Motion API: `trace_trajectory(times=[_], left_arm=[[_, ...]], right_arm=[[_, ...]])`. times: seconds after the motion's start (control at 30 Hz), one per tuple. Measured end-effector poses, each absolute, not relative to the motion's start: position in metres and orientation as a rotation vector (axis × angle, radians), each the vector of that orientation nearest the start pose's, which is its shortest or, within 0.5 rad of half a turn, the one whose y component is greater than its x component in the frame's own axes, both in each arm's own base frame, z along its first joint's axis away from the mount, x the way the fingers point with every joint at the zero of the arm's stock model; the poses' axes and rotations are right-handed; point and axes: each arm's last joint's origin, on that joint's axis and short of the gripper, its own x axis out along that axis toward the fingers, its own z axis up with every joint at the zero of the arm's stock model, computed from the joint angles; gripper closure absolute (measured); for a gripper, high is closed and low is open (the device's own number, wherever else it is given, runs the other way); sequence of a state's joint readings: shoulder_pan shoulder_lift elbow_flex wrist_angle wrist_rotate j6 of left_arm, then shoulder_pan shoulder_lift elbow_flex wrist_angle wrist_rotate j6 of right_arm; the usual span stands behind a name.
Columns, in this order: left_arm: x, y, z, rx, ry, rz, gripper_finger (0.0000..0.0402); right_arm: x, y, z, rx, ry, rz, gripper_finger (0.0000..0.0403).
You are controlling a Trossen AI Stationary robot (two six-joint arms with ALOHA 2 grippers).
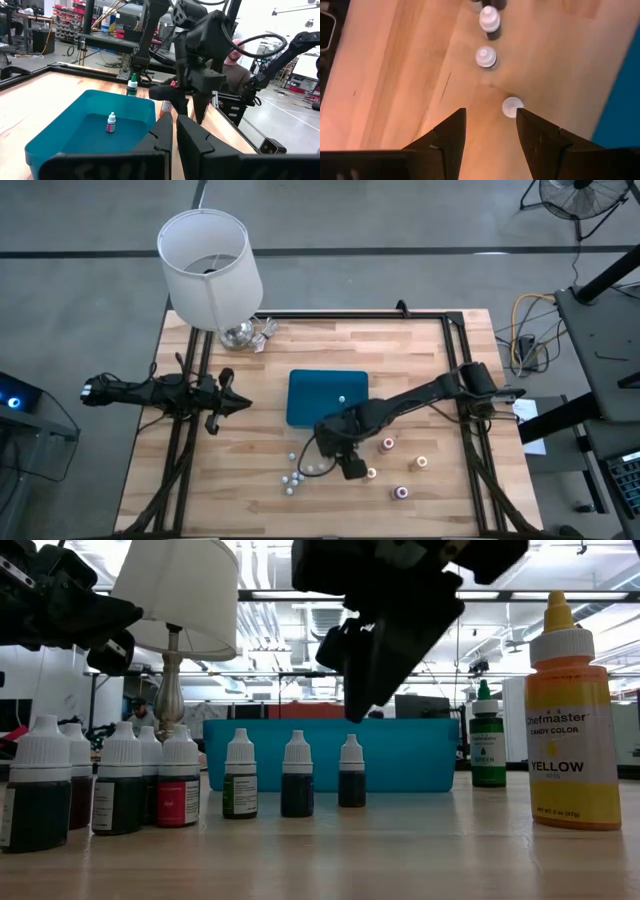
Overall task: Pick & Place food coloring
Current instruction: Put the top right small green food coloring bottle into the blue bin
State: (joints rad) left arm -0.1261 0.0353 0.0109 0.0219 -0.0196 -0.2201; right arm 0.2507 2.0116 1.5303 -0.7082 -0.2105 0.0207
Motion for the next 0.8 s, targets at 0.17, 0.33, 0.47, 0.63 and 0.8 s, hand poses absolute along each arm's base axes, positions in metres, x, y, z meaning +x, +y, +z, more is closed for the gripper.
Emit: trace_trajectory(times=[0.17, 0.33, 0.47, 0.63, 0.8], left_arm=[[0.0985, -0.0119, 0.1666, -0.220, 0.014, -0.106, 0.0402], [0.0985, -0.0119, 0.1666, -0.220, 0.014, -0.106, 0.0402], [0.0985, -0.0120, 0.1666, -0.220, 0.014, -0.106, 0.0402], [0.0985, -0.0119, 0.1666, -0.220, 0.014, -0.106, 0.0402], [0.0986, -0.0119, 0.1665, -0.220, 0.015, -0.105, 0.0402]], right_arm=[[0.3983, 0.1093, 0.1913, -0.068, 1.200, 0.370, 0.0236], [0.3984, 0.1087, 0.1910, -0.098, 1.197, 0.356, 0.0236], [0.3990, 0.1099, 0.1908, -0.105, 1.184, 0.359, 0.0236], [0.4013, 0.1116, 0.1918, -0.114, 1.152, 0.365, 0.0236], [0.4015, 0.1097, 0.1828, -0.160, 1.180, 0.329, 0.0236]])
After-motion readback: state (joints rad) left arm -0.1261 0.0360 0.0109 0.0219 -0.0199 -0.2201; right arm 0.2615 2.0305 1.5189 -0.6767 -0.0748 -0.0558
